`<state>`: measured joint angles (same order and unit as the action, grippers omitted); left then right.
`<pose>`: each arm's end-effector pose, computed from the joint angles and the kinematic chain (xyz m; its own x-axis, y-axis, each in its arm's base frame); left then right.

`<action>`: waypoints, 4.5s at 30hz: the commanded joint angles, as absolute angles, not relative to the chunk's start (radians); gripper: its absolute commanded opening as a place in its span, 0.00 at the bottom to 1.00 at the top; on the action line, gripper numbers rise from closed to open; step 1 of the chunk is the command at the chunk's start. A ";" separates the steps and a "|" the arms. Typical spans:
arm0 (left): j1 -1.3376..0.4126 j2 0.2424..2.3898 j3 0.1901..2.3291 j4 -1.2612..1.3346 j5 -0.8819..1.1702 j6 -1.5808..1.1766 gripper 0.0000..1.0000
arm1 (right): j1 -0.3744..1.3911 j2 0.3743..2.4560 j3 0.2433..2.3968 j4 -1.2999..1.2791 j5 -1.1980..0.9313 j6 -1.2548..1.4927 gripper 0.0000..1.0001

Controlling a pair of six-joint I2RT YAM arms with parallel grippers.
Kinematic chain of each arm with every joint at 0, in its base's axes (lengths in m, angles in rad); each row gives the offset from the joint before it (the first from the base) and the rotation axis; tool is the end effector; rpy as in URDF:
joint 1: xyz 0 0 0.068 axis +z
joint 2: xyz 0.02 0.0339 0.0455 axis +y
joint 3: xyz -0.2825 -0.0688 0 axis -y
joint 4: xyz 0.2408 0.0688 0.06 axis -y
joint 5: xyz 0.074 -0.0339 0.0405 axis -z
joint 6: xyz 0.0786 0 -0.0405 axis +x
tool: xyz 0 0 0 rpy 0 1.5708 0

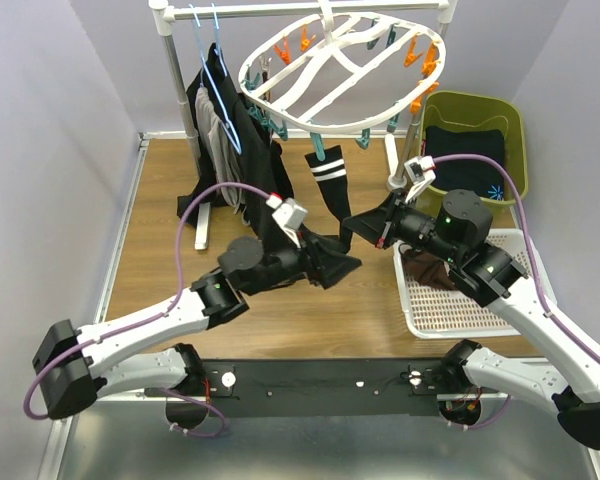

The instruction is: Remove the socks clipped to the hanger

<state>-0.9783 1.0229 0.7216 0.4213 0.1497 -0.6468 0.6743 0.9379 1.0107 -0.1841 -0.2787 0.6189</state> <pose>0.1417 -0.2315 0.3586 -0.4908 -0.3380 -0.8030 0.7609 0.2828 -0.5841 0.1719 0.1651 0.4020 -0.5428 0.2802 -0.7918 -0.6125 0.5129 0.6014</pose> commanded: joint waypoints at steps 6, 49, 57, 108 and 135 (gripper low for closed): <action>-1.029 1.117 0.753 0.434 -0.129 -0.638 0.72 | 0.675 0.908 1.025 -0.186 -0.264 0.672 0.01; -1.167 1.173 0.818 0.411 -0.057 -0.658 0.00 | 0.675 1.216 1.483 -0.414 -0.095 0.351 0.77; -1.183 1.215 0.833 0.428 -0.038 -0.666 0.00 | 0.675 1.270 1.525 -0.374 -0.066 0.318 0.77; -1.184 1.158 0.836 0.307 -0.120 -0.647 0.00 | 0.675 1.257 1.378 -0.212 0.058 0.353 0.42; -1.164 1.042 0.897 0.203 0.029 -0.523 0.00 | 0.675 0.724 0.934 -0.419 -0.562 0.302 1.00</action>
<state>-1.1671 1.0943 0.9066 0.1814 -0.0486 -0.5560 0.6735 0.7296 0.9810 -0.3347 -0.4252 0.2806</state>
